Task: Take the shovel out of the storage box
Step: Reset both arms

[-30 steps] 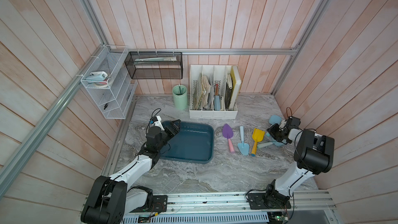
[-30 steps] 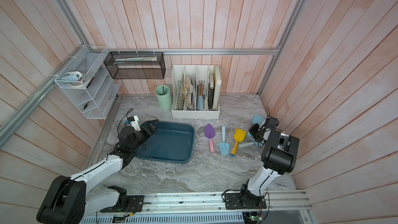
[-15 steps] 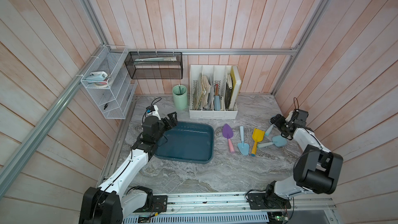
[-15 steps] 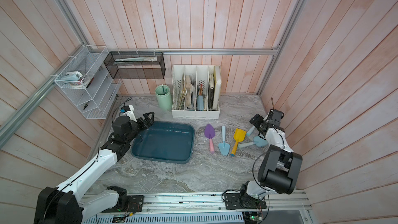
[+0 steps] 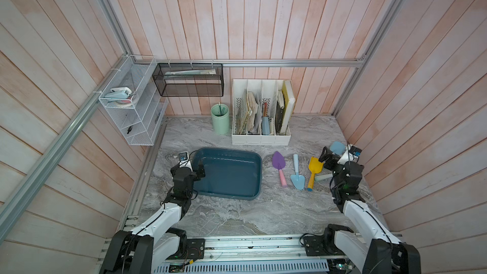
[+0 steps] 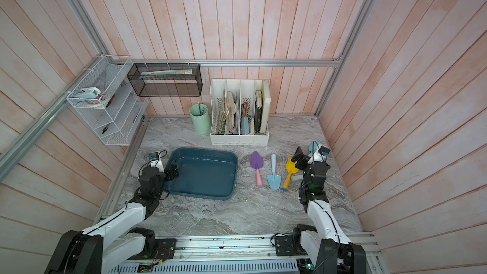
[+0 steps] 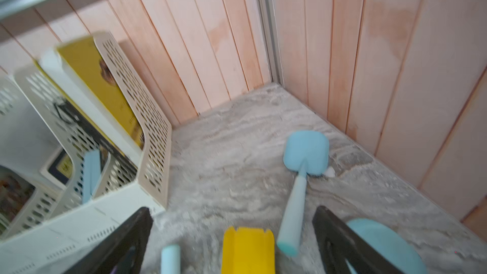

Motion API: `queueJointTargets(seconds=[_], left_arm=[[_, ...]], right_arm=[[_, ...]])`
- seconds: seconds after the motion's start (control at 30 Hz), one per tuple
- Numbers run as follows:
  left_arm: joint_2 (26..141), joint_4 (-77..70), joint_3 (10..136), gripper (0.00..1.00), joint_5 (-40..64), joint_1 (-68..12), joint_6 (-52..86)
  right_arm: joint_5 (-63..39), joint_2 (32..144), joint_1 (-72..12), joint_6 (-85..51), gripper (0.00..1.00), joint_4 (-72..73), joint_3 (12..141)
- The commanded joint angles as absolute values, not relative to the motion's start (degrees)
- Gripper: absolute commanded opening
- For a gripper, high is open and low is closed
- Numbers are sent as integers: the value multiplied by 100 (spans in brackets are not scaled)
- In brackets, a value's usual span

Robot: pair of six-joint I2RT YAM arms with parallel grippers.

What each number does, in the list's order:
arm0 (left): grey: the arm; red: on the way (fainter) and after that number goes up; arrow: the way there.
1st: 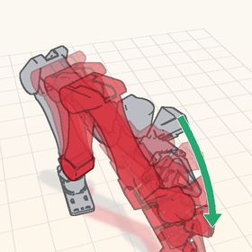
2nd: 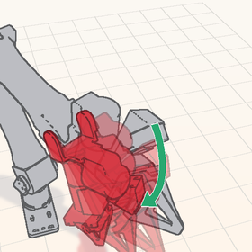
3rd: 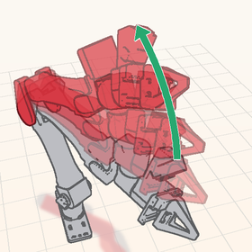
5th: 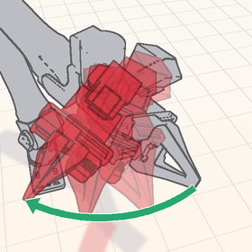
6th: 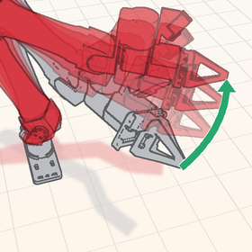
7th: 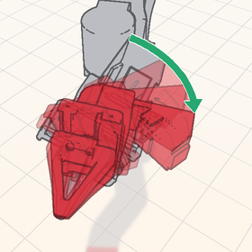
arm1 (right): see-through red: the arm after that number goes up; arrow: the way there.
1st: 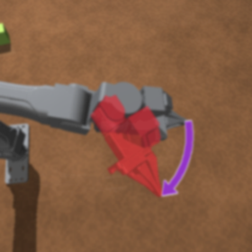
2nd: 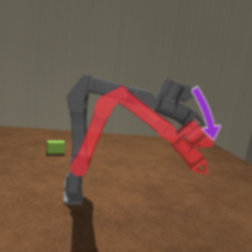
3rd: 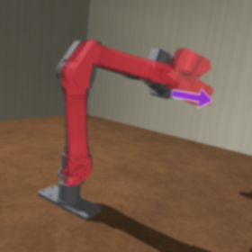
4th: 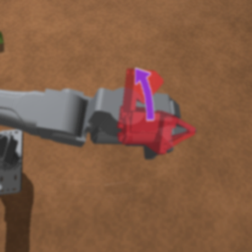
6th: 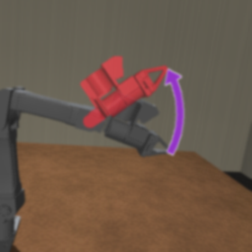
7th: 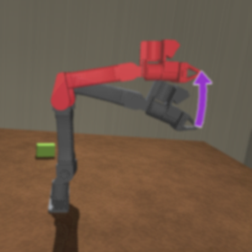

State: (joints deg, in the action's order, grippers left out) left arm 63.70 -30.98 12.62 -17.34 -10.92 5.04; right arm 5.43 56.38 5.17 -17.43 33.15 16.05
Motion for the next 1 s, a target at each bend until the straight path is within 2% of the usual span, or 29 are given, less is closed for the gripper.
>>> queueJointTargets(seconds=[0.0,0.07,0.2,0.33,0.4,0.5,0.57,0.6,0.63,0.67,0.77,0.87,0.97], left_arm=[[6845,-4889,1152,100,-1986,-1065,47],[7231,-5514,1099,100,-1970,-1077,-170],[7990,-6839,1089,100,-1962,-1063,-590],[8657,-7047,1359,100,-1828,-954,-714],[8626,-6972,1398,100,-1928,-867,-544],[8727,-7311,1127,100,-1073,-342,-82],[9108,-7917,1109,100,-911,-112,31],[8881,-7261,1263,100,-834,-69,162],[8798,-6666,1458,100,-710,-30,182],[8981,-6785,1519,100,-716,-30,102],[8884,-6973,1379,100,-930,-32,227],[8924,-6782,1506,100,-959,-44,224],[8980,-7232,1322,100,-808,-131,24]], right_arm=[[1594,5944,326,-1067,98,4281,1850],[1613,6323,288,-901,98,4485,1761],[1916,7321,283,-942,98,6488,1117],[1730,8225,201,-713,98,7556,892],[1697,8475,132,-606,98,8290,673],[1100,8470,130,-441,98,7924,703],[875,9151,125,-284,98,9047,662],[836,9068,102,-247,98,8817,722],[753,8776,93,-210,98,7995,901],[735,8628,104,-247,98,7400,1076],[826,9027,105,-257,98,8037,1110],[909,8866,101,-296,98,7561,1197],[928,8973,105,-305,98,7912,1119]])
